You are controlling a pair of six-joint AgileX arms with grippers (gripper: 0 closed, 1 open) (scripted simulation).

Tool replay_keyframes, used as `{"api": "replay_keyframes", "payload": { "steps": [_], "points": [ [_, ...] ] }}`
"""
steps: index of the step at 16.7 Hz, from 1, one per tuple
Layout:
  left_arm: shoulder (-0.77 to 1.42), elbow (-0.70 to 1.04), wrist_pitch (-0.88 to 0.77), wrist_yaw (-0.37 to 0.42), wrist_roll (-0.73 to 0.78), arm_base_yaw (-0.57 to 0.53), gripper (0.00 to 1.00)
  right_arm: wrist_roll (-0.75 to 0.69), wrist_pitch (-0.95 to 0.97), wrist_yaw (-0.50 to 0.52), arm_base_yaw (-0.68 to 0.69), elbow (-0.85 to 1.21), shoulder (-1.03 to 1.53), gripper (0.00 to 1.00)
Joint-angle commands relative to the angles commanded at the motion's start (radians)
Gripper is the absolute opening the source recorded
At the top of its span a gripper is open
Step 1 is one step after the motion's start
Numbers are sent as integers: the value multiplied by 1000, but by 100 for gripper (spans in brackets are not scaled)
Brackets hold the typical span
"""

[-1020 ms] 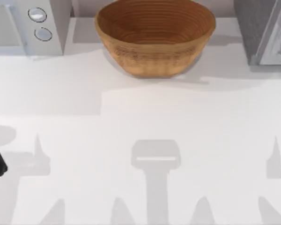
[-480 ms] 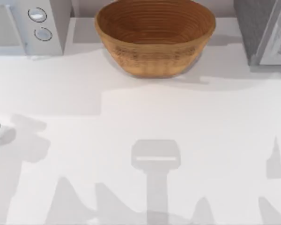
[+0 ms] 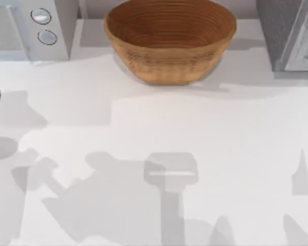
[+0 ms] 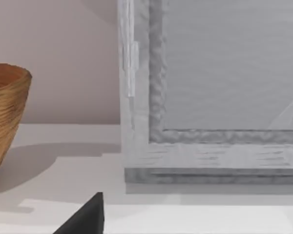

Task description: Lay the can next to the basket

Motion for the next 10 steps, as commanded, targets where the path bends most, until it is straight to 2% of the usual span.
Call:
{"api": "replay_keyframes", "payload": {
  "steps": [5, 10],
  "points": [
    [333, 339, -192, 18, 158, 59, 100, 0, 0, 0, 0, 0, 0, 100],
    [456, 522, -247, 35, 219, 100, 100, 0, 0, 0, 0, 0, 0, 100]
  ]
}}
